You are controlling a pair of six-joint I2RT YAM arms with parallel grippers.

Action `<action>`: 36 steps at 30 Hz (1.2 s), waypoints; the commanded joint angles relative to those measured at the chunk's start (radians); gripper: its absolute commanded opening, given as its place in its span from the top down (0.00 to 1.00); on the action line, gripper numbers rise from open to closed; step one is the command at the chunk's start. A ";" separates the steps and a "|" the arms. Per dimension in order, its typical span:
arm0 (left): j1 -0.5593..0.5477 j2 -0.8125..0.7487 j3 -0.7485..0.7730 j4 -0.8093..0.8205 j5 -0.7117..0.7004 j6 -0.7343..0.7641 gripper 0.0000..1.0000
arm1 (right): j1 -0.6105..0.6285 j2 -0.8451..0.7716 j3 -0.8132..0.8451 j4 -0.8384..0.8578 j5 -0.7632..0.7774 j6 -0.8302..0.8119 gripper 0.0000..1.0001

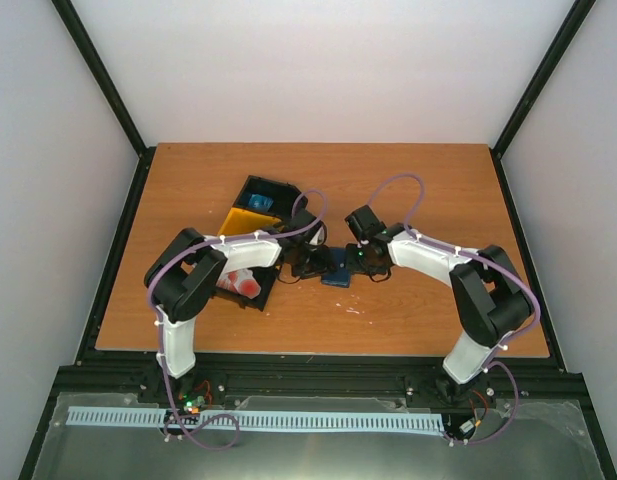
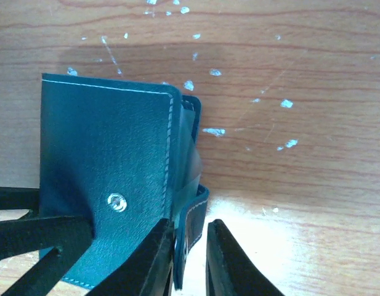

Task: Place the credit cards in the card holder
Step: Close the card holder at the center of the board.

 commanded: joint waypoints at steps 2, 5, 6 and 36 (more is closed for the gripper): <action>-0.010 0.053 -0.073 -0.024 -0.073 -0.045 0.61 | 0.006 -0.051 -0.011 0.012 0.042 -0.019 0.87; -0.010 0.047 -0.084 -0.023 -0.096 -0.042 0.64 | 0.006 -0.078 -0.027 0.025 0.055 -0.033 0.86; -0.010 0.046 -0.086 -0.023 -0.099 -0.042 0.64 | 0.006 -0.084 -0.028 0.028 0.052 -0.037 0.84; -0.013 0.060 -0.129 0.022 -0.071 -0.043 0.63 | 0.006 -0.063 -0.026 0.056 0.072 -0.067 0.97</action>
